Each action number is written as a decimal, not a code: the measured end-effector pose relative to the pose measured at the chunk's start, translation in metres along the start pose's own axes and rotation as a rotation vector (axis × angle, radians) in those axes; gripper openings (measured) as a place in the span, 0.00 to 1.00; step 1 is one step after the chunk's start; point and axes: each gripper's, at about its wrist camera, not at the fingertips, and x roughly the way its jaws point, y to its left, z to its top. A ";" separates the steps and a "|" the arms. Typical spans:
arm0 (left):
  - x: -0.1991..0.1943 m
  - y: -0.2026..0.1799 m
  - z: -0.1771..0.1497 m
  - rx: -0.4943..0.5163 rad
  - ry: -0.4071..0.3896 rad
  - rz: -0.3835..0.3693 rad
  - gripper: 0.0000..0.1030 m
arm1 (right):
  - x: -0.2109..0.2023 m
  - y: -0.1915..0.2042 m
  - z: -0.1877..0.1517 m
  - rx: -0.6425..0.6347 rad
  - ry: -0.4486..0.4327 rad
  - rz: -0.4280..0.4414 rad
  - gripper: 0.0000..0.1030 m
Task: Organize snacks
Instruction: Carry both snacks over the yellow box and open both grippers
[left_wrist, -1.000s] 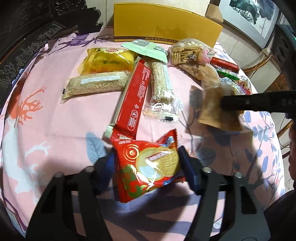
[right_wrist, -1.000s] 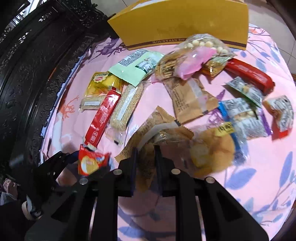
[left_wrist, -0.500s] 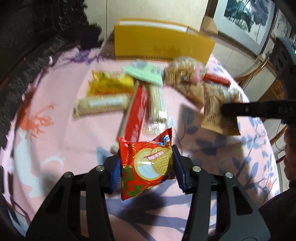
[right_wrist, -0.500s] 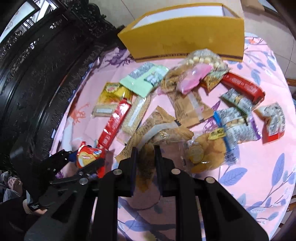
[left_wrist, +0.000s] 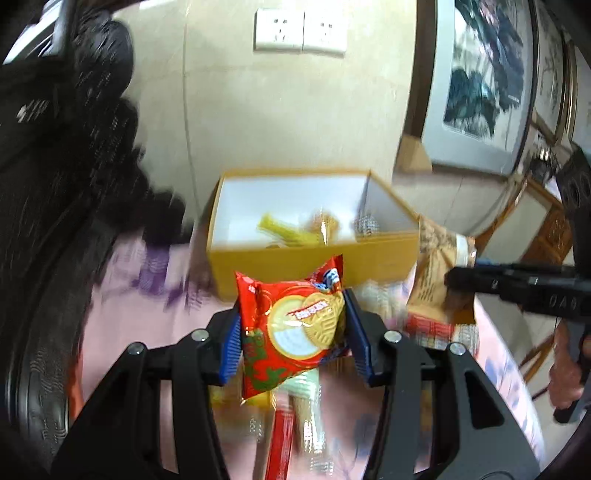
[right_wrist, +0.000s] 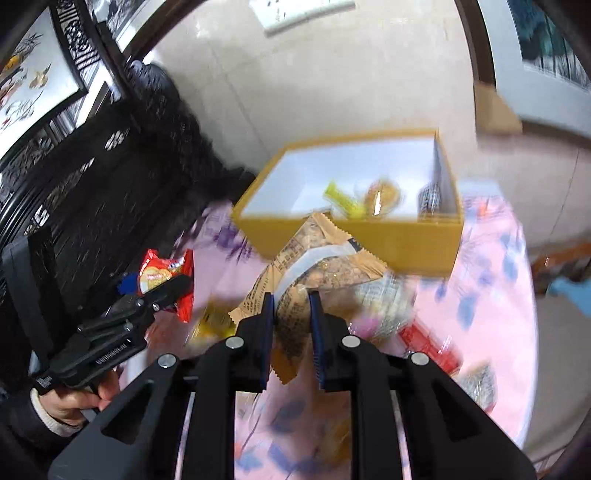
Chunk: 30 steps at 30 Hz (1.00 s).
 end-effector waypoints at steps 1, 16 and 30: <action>0.008 -0.001 0.016 0.001 -0.017 -0.004 0.48 | 0.002 -0.003 0.010 -0.001 -0.016 -0.005 0.19; 0.174 0.007 0.142 -0.019 0.069 0.075 0.70 | 0.097 -0.072 0.137 0.061 -0.039 -0.125 0.22; 0.075 0.029 0.056 -0.152 0.006 0.134 0.92 | 0.046 -0.058 0.026 0.045 0.085 -0.016 0.51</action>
